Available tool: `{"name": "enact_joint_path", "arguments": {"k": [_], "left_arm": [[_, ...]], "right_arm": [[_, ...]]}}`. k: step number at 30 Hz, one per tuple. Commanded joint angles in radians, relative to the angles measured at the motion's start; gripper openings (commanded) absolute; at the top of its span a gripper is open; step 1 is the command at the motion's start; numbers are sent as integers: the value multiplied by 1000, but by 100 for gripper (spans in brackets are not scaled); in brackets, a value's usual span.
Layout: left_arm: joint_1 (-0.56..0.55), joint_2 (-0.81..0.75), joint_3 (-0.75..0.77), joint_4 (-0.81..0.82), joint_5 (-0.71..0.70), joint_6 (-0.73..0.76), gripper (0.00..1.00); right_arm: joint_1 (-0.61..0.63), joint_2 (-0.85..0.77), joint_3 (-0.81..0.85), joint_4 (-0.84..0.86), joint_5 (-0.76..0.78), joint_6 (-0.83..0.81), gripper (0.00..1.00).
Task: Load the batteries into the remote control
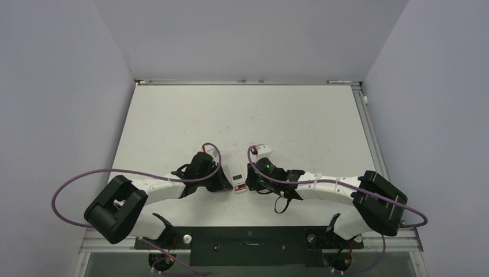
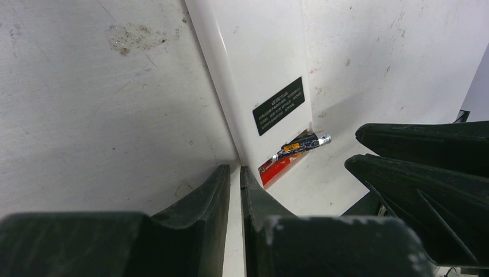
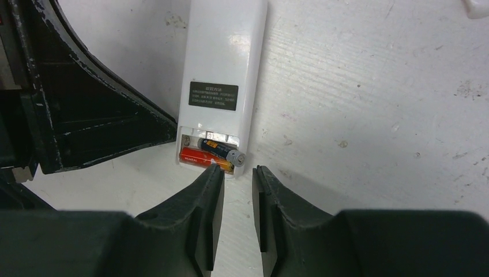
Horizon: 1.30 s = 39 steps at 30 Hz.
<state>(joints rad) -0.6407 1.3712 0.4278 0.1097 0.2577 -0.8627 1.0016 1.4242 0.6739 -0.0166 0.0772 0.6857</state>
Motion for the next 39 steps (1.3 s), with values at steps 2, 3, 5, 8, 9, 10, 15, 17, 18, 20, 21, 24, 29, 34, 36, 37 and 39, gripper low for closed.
{"name": "enact_joint_path", "arguments": {"k": [2, 3, 5, 8, 9, 10, 15, 17, 18, 20, 21, 24, 29, 34, 36, 37, 39], "left_arm": [[-10, 8, -10, 9, -22, -7, 10], [-10, 10, -11, 11, -22, -7, 10], [-9, 12, -11, 14, -21, -7, 10], [-10, 14, -12, 18, -19, -7, 10], [-10, 14, -12, 18, -19, -7, 10], [-10, 14, -12, 18, -20, -7, 10], [-10, 13, -14, 19, -19, -6, 10], [-10, 12, -14, 19, -19, -6, 10], [-10, 12, -14, 19, -19, -6, 10], [-10, 12, -14, 19, -21, -6, 10], [-10, 12, -14, 19, -21, -4, 10], [-10, 12, -14, 21, -20, -5, 10], [-10, 11, -14, 21, -21, -4, 10], [-10, 9, -14, 19, -21, -2, 10], [-10, 9, -15, 21, -21, -2, 10], [-10, 11, -15, 21, -20, -2, 10], [-10, 10, -15, 21, -19, -3, 10]], "right_arm": [[-5, 27, 52, 20, -22, 12, 25], [-5, 31, 56, 20, -23, 11, 25], [-4, 41, 64, 20, -20, 9, 24], [-5, 61, 83, 20, -15, 0, 21], [-5, 66, 88, 4, -17, -1, 21], [-4, 72, 93, -8, -19, -3, 20], [-5, 92, 106, -17, -21, -7, 19], [-5, 98, 111, -23, -19, -8, 19], [-4, 99, 112, -27, -19, -9, 19], [-5, 103, 115, -31, -17, -9, 18], [-4, 103, 117, -34, -17, -9, 18], [-4, 106, 118, -35, -19, -9, 18], [-4, 121, 125, -36, -28, -12, 17], [-3, 130, 128, -32, -36, -14, 14], [-2, 135, 131, -32, -39, -18, 13], [0, 139, 134, -35, -39, -19, 13], [3, 144, 139, -38, -40, -23, 12]]}}
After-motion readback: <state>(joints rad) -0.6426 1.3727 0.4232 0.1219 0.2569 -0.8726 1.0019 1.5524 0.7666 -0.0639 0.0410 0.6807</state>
